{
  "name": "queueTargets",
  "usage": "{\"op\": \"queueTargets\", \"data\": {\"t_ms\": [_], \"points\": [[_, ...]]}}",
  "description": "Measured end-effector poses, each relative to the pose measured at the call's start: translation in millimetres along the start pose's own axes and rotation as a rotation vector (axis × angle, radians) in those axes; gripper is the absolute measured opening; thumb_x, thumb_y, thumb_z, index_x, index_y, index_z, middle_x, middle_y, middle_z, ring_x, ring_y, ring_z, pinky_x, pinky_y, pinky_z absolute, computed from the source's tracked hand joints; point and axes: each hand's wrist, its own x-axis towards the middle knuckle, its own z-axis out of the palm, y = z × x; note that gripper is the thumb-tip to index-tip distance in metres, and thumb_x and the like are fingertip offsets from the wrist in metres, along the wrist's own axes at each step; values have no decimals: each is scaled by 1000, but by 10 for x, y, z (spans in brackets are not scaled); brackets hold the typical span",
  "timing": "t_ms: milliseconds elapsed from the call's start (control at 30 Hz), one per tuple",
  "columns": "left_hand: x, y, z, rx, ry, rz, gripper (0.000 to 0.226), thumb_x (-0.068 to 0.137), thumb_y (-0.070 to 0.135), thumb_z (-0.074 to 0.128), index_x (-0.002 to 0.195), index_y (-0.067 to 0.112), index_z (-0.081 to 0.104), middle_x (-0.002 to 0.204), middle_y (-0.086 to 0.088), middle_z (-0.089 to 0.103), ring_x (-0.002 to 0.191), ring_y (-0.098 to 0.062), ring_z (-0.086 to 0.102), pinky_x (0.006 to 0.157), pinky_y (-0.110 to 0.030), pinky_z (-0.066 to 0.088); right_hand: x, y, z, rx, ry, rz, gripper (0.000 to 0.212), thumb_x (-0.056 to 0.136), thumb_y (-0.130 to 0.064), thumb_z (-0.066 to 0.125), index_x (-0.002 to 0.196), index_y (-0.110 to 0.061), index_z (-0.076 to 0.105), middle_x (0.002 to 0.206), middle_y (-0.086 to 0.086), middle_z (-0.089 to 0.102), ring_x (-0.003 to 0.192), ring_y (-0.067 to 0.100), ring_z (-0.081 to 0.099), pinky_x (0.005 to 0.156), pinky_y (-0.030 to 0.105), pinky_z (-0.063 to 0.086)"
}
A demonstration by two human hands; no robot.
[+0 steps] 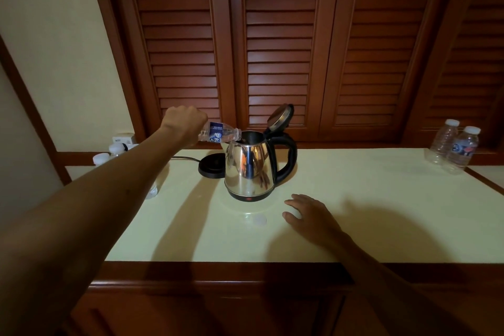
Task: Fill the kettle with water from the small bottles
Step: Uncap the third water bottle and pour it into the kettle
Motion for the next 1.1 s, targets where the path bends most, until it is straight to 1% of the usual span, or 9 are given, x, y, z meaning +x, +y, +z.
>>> {"op": "queueTargets", "data": {"t_ms": [167, 267, 400, 800, 967, 1100], "points": [[31, 7, -25, 23, 15, 2, 51, 85, 27, 74, 133, 22, 56, 114, -7, 65, 100, -27, 63, 74, -37, 49, -1, 0, 0, 8, 5, -4, 50, 92, -52, 45, 136, -29, 53, 150, -6, 42, 139, 15, 36, 116, 38, 26], [40, 19, -51, 41, 26, 7, 46, 86, 27, 72, 130, 22, 57, 113, -7, 64, 98, -25, 63, 69, -35, 44, -1, 9, 4, 10, 9, 0, 50, 92, -52, 45, 135, -29, 53, 150, -7, 43, 139, 15, 36, 116, 37, 26], [54, 27, -73, 59, 47, 9, 42, 88, 27, 70, 128, 22, 58, 114, -8, 64, 101, -26, 63, 69, -35, 40, 5, 12, 12, 13, 10, 2, 50, 92, -53, 46, 135, -30, 53, 150, -7, 43, 139, 15, 36, 115, 37, 26], [87, 71, -166, 58, 61, 28, 39, 91, 32, 66, 127, 20, 58, 111, -7, 64, 97, -24, 63, 70, -34, 44, -10, -7, 1, 30, 44, -6, 49, 91, -52, 48, 133, -28, 56, 148, -6, 46, 137, 14, 39, 114, 35, 29], [106, 88, -195, 53, 79, 35, 46, 88, 38, 70, 130, 23, 58, 112, -9, 62, 100, -25, 61, 69, -35, 45, 0, 6, 5, 33, 54, -12, 49, 90, -53, 48, 132, -28, 58, 146, -6, 47, 135, 14, 41, 113, 34, 31], [123, 111, -217, 50, 92, 38, 55, 84, 33, 75, 135, 24, 56, 122, -11, 56, 109, -27, 56, 77, -37, 51, 4, 8, 5, 30, 60, -13, 49, 90, -52, 49, 131, -27, 58, 146, -6, 48, 135, 14, 42, 113, 33, 31]]}}
